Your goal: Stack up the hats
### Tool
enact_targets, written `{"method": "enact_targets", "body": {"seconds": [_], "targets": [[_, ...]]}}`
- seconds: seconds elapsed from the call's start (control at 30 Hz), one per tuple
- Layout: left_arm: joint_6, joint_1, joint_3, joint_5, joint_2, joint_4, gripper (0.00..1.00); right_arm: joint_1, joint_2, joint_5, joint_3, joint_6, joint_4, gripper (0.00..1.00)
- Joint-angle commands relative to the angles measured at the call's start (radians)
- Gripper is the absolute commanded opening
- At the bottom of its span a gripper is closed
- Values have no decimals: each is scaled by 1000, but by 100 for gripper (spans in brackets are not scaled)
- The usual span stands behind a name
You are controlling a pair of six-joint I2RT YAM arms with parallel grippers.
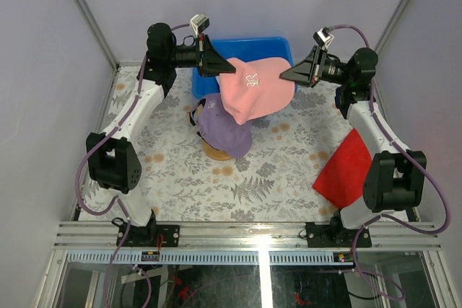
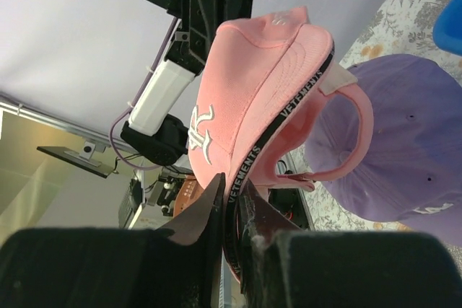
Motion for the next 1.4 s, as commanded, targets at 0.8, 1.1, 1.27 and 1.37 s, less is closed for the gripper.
{"method": "enact_targets", "body": {"seconds": [0.8, 1.1, 1.27, 1.37], "targets": [[250, 342, -164, -664, -345, -418, 58, 61, 138, 287, 292, 489, 288, 0], [353, 332, -432, -601, -496, -616, 51, 61, 159, 330, 310, 477, 241, 0], [460, 307, -478, -600, -486, -719, 54, 61, 162, 332, 305, 492, 267, 0], [484, 268, -478, -614, -455, -724, 55, 61, 151, 333, 286, 493, 273, 0]]}}
